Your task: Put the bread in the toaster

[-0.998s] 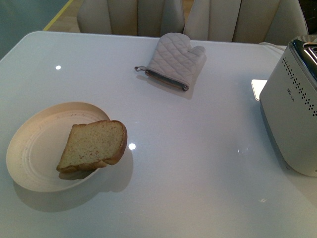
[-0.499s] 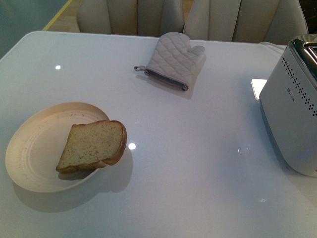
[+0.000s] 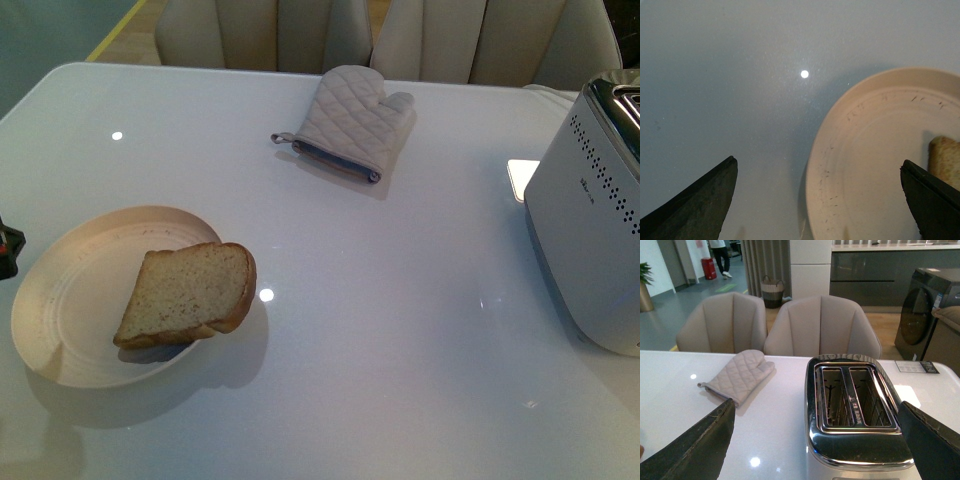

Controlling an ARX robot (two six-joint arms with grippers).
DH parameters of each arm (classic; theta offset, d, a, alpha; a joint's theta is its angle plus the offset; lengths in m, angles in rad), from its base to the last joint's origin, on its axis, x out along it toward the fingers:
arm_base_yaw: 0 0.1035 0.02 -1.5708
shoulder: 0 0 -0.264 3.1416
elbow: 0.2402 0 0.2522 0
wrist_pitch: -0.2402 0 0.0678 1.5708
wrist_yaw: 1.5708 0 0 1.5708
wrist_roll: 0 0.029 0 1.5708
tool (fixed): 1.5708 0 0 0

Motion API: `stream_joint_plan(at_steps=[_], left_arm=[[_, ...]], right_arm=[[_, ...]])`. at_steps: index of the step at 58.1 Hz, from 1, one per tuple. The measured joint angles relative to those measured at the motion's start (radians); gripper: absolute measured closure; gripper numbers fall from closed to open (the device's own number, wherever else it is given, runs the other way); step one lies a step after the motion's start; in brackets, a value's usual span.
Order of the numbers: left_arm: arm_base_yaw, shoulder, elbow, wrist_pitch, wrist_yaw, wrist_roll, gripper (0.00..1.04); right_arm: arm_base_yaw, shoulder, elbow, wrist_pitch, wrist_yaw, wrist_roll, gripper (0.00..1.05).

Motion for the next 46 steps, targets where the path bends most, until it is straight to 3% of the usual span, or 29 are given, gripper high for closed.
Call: stream_joint_plan(at_steps=[24,46], left_arm=[[-0.030,0.180,0.070,0.027,-0.037,0.053,0.09],[-0.062,0.267,0.111,0.027,-0.080,0.062,0.67]], right_arm=[[0.000,0.000,0.000,0.000,0.000,0.000,0.09],[0.000,0.000,0.000,0.000,0.000,0.000,0.09]])
